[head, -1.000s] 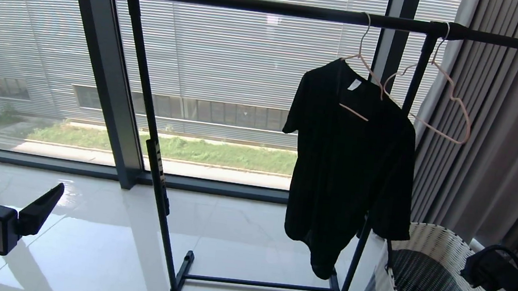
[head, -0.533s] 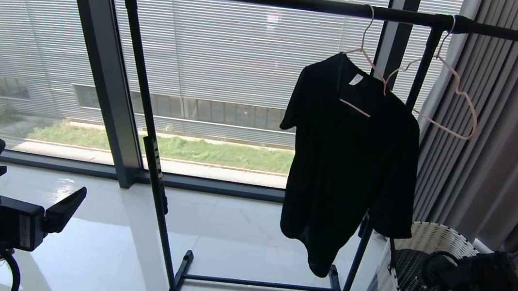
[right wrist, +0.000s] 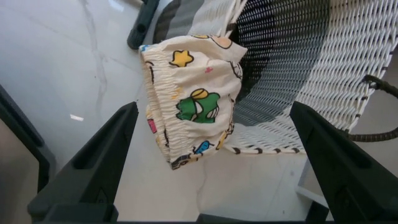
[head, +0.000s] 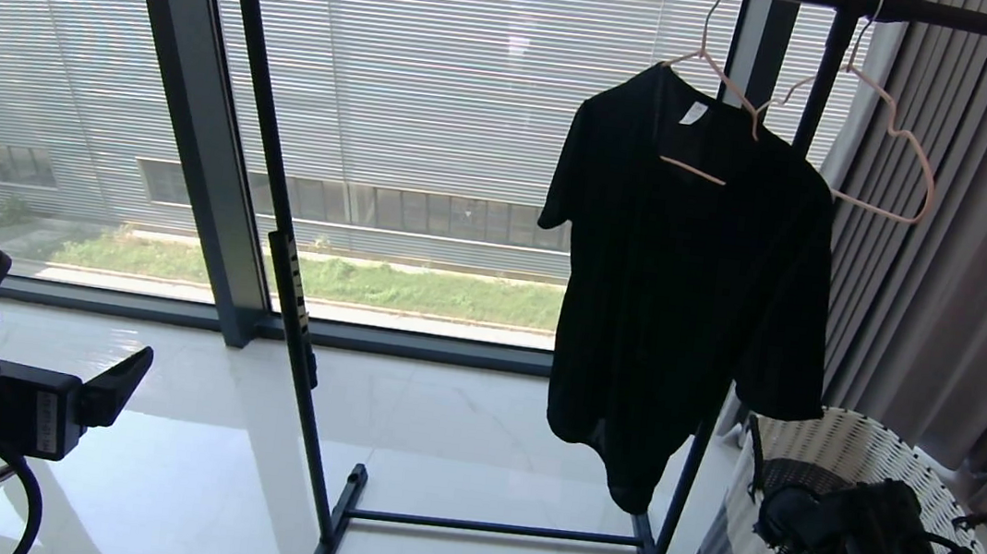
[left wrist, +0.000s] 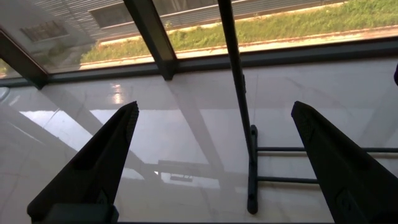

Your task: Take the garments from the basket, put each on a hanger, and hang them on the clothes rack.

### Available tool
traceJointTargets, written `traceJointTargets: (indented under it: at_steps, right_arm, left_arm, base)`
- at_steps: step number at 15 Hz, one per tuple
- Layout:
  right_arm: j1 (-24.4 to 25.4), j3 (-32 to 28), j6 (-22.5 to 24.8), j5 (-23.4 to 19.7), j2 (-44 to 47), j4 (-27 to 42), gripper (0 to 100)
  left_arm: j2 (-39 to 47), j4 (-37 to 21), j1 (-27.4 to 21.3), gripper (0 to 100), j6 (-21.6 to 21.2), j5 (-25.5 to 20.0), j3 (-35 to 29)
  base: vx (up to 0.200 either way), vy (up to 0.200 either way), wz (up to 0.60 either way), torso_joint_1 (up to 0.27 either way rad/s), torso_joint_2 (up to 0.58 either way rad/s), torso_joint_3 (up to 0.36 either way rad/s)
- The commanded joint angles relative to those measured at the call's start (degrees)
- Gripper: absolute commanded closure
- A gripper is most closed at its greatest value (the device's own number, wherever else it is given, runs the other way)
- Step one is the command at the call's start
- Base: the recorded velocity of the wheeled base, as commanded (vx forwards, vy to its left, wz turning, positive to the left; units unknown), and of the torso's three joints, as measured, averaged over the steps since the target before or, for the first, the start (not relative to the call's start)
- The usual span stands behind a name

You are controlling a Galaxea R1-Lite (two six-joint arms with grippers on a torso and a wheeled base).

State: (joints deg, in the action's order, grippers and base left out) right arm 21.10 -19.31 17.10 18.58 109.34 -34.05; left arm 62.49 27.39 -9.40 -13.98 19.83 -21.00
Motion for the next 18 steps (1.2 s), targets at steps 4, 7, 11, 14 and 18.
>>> traceJointTargets:
  at_steps: [4,7,11,14,18]
  right_arm:
    - [-0.18,-0.29,4.87,0.05,9.58,-4.01,0]
    - [-0.18,-2.05,5.05,1.2,14.5,-6.12,0]
    - [-0.45,-3.81,5.13,1.72,17.58,-6.21,0]
    - [-2.03,-5.48,5.57,1.72,19.16,-6.21,0]
    - [-4.58,-6.88,8.65,1.64,20.13,-6.47,0]
  left_arm:
    - [-0.09,0.03,0.08,0,-0.08,0.03,0.0]
    - [-0.35,0.03,-0.01,0,-0.08,0.03,0.09]
    - [-0.35,0.03,-0.01,0,-0.08,0.12,0.09]
    - [-0.09,0.03,-0.01,0,0.01,0.12,0.09]
    - [0.0,0.03,-0.01,0,0.01,0.12,0.35]
  base:
    - [0.0,0.0,0.0,0.0,0.0,0.0]
    - [0.0,0.0,0.0,0.0,0.0,0.0]
    - [0.0,0.0,0.0,0.0,0.0,0.0]
    - [0.0,0.0,0.0,0.0,0.0,0.0]
    - [0.0,0.0,0.0,0.0,0.0,0.0]
